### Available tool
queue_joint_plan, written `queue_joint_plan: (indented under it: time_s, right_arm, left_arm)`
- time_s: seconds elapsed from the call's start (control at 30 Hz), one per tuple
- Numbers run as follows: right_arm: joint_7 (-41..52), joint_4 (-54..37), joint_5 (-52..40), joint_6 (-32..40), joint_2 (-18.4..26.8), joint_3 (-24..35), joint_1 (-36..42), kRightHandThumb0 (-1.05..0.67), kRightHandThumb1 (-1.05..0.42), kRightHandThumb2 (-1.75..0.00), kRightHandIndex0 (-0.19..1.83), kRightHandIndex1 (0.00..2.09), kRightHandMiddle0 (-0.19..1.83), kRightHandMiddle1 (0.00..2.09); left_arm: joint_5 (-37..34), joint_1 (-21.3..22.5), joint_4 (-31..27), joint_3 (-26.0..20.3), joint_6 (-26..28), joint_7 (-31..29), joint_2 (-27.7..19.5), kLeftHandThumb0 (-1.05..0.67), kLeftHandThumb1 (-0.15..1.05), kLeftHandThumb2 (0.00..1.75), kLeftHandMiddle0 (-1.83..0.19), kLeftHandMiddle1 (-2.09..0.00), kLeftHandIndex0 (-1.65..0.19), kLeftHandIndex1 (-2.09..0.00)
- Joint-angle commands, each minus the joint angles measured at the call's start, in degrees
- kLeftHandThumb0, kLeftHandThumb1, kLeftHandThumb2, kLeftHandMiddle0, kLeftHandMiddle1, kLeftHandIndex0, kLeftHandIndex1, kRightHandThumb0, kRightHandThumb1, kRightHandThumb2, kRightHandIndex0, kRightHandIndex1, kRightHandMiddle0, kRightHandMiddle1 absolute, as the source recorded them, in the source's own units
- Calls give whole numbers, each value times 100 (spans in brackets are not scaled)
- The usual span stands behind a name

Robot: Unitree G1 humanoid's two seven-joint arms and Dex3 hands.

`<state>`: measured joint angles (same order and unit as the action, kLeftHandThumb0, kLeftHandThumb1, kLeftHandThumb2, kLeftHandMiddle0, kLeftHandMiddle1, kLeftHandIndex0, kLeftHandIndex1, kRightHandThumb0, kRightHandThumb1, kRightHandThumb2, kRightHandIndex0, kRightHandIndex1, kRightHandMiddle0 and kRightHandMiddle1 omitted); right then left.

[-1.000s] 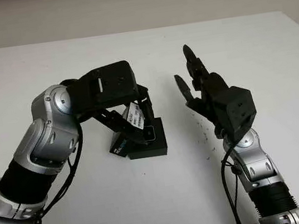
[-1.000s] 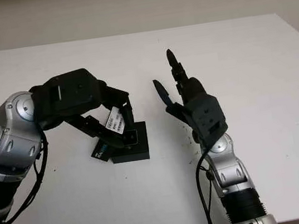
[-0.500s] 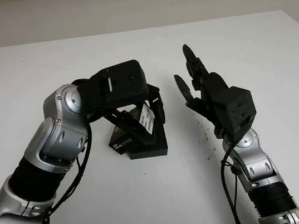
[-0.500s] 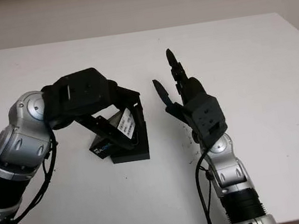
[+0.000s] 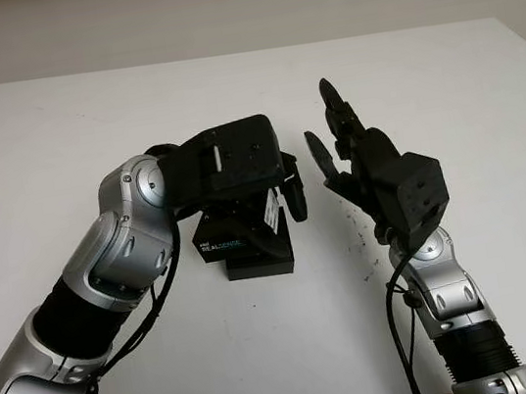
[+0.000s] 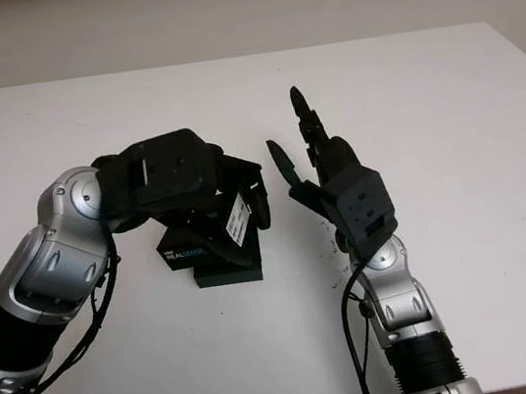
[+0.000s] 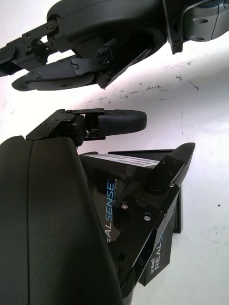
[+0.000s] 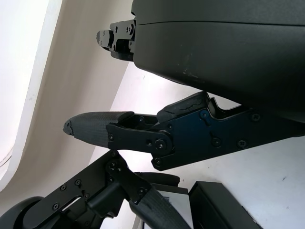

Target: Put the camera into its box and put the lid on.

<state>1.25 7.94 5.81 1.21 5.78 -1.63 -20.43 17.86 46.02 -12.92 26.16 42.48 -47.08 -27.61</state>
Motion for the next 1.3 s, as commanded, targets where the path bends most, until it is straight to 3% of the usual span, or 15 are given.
queue_joint_plan:
  time_s: [0.0,0.13,0.27,0.33,0.43,0.7,0.83,1.27]
  right_arm:
    - [-10,-81,-29,22,-11,32,-48,-69,-105,-50,-5,6,-3,6]
    - [40,-75,-34,0,24,33,-37,-69,-105,-51,-6,5,-4,5]
    - [63,-84,-47,39,18,46,-39,-70,-105,-50,-6,5,-4,5]
    - [73,-72,-43,42,22,51,-49,-71,-105,-50,-6,5,-4,5]
    - [75,-53,-34,27,25,57,-52,-70,-105,-50,-6,5,-3,5]
    - [118,-43,-46,26,38,63,-66,-70,-105,-50,-6,5,-3,5]
    - [161,-41,-81,68,21,70,-83,-71,-105,-50,-6,5,-4,5]
    - [159,-16,-71,54,26,68,-81,-71,-105,-49,-7,5,-3,6]
  left_arm:
    - [-60,-133,-78,15,-67,52,73,-12,94,6,-19,-176,-34,-153]
    - [-50,-336,-203,-42,-102,330,165,-15,94,6,-21,-171,-30,-155]
    - [44,-468,-375,8,-233,486,135,-26,95,6,-1,-167,3,-140]
    - [84,-530,-427,15,-356,550,140,-35,98,6,15,-134,16,-123]
    - [82,-599,-469,-28,-272,623,224,-42,101,6,19,-94,19,-92]
    - [179,-597,-657,-4,429,780,371,-45,104,6,19,-65,19,-50]
    - [247,-680,-711,17,424,927,363,-44,105,8,19,-62,18,-45]
    - [589,-1063,-513,0,-635,1398,320,-38,105,7,19,-81,13,-54]
